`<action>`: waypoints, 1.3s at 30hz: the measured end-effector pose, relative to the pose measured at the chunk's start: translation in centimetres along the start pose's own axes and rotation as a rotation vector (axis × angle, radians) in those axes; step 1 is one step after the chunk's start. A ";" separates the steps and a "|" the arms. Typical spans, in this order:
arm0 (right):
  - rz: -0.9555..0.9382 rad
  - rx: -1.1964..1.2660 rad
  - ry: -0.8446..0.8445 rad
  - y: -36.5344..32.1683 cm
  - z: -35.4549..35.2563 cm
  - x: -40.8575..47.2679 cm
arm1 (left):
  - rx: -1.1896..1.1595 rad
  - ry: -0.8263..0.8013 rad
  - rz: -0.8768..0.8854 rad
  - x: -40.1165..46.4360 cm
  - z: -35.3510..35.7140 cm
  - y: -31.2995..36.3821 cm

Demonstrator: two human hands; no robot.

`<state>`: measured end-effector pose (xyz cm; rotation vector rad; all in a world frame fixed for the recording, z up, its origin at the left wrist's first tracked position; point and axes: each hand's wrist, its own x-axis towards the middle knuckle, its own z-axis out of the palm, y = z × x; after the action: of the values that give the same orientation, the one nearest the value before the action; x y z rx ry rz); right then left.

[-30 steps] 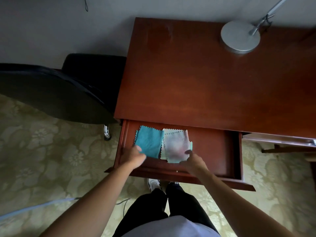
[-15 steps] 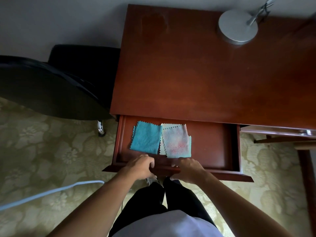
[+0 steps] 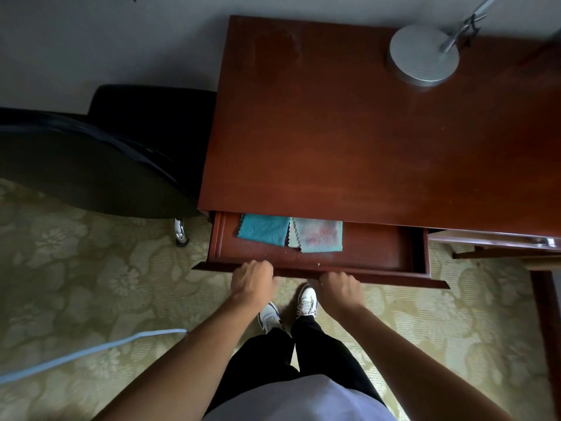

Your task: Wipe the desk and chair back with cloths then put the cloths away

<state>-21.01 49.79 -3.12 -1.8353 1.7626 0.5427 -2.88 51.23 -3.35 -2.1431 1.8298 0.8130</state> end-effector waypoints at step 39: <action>0.397 1.618 -0.289 -2.6 -6.7 8.3 | -1.829 -0.265 -0.598 7.0 -5.1 4.8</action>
<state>-18.37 39.19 -2.82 -0.2655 1.4693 -0.4442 -5.59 41.78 -1.88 -2.5831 -0.2542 2.8992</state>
